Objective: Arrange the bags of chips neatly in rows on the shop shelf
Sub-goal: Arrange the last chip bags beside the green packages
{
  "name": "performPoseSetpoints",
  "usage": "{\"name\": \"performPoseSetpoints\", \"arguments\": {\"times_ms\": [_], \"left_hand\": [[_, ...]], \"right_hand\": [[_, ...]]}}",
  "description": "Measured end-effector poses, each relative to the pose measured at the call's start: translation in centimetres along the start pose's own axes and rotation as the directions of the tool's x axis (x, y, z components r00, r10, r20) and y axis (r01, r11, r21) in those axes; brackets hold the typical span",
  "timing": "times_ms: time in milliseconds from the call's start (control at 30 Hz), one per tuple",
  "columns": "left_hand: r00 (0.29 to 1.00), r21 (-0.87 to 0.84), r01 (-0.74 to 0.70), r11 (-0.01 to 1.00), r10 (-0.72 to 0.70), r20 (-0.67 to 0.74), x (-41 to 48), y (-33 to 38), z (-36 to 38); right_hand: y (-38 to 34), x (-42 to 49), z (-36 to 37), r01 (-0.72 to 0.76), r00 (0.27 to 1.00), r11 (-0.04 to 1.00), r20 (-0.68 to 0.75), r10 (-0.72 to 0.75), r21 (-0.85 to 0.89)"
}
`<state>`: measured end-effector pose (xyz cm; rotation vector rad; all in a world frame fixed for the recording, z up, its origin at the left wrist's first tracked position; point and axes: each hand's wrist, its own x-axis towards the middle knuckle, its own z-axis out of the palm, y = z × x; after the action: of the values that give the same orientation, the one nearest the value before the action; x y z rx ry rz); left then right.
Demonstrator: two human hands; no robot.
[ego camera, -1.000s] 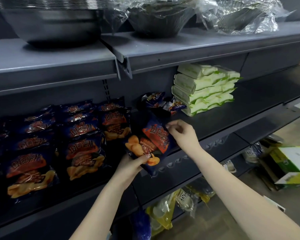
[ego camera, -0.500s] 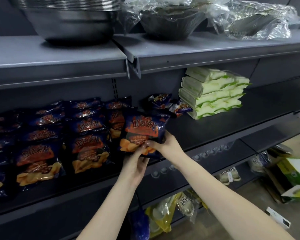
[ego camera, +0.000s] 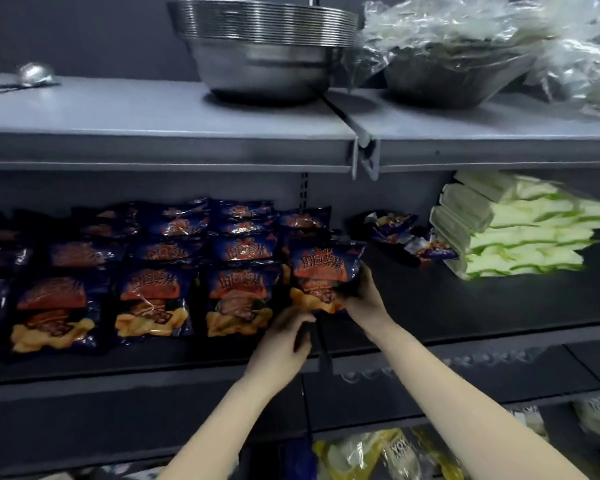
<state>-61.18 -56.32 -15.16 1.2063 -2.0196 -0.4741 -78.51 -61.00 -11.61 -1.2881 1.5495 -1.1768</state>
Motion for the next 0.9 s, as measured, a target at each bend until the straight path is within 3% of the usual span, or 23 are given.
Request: {"name": "performPoseSetpoints", "arguments": {"times_ms": [167, 367, 467, 533, 600, 700, 900], "left_hand": [[0.986, 0.206, -0.139, 0.969, 0.115, 0.123, -0.6, -2.3, 1.1], [0.986, 0.262, -0.164, 0.951, 0.167, 0.010, -0.9, -3.3, 2.0], [0.985, 0.267, -0.166, 0.949, 0.173, 0.000, -1.0, -3.3, 2.1], [0.984, 0.275, -0.168, 0.946, 0.176, -0.004, -1.0, -3.3, 2.1], [0.985, 0.284, -0.167, 0.944, 0.175, -0.001, -1.0, -3.3, 2.2], [0.985, 0.299, -0.168, 0.939, 0.174, 0.006, -1.1, -3.4, 2.3], [0.992, 0.293, -0.122, 0.948, 0.129, -0.004, -1.0, -3.4, 2.6]], "right_hand": [[0.1, 1.7, 1.8, -0.046, 0.999, 0.983, -0.028, 0.042, -0.177], [0.7, 1.4, 2.6, 0.071, 0.992, 0.940, -0.077, -0.102, -0.334], [1.3, 0.0, 2.9, 0.250, 0.953, 0.817, -0.019, -0.304, -0.519], [2.0, -0.3, 3.4, 0.330, 0.929, 0.703, 0.084, -0.360, -0.630], [2.6, -0.2, 4.0, 0.328, 0.938, 0.680, 0.144, -0.314, -0.655], [3.0, 0.2, 4.7, 0.287, 0.955, 0.729, 0.125, -0.270, -0.621], [3.1, 1.0, 5.1, 0.253, 0.965, 0.729, 0.117, -0.232, -0.636]]}}
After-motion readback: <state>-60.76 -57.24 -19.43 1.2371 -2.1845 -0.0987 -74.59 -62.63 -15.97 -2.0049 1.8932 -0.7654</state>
